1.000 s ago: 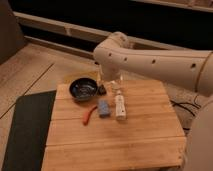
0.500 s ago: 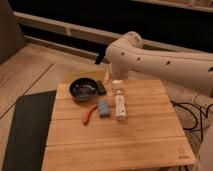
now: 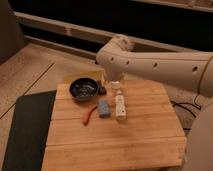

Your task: Place the bottle in the ceramic bowl

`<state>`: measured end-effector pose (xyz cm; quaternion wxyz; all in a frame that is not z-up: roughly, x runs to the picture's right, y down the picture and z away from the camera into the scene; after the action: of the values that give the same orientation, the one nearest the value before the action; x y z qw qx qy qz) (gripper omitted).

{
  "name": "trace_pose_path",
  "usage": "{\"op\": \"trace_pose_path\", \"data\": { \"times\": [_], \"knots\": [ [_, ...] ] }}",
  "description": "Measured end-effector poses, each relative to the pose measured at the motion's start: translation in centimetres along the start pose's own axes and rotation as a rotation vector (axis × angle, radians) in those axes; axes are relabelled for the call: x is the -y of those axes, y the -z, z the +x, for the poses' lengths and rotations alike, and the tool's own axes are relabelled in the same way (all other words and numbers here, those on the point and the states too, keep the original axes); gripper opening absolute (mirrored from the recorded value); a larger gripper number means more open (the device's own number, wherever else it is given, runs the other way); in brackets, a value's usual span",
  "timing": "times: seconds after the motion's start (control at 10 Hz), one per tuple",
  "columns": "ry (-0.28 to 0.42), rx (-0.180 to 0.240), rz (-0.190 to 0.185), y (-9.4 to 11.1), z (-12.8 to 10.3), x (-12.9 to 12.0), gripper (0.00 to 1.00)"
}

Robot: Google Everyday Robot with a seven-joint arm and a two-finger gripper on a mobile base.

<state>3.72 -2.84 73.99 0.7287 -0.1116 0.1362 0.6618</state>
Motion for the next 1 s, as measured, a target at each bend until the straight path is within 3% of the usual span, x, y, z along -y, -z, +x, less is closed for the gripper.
{"op": "trace_pose_path", "data": {
  "times": [0.3, 0.7, 1.0],
  "knots": [
    [-0.042, -0.027, -0.04, -3.1, -0.1, -0.9, 0.65],
    [-0.195, -0.003, -0.195, -5.2, -0.5, 0.1, 0.65],
    [-0.171, -0.059, -0.203, -7.4, 1.7, 0.9, 0.65]
  ]
}}
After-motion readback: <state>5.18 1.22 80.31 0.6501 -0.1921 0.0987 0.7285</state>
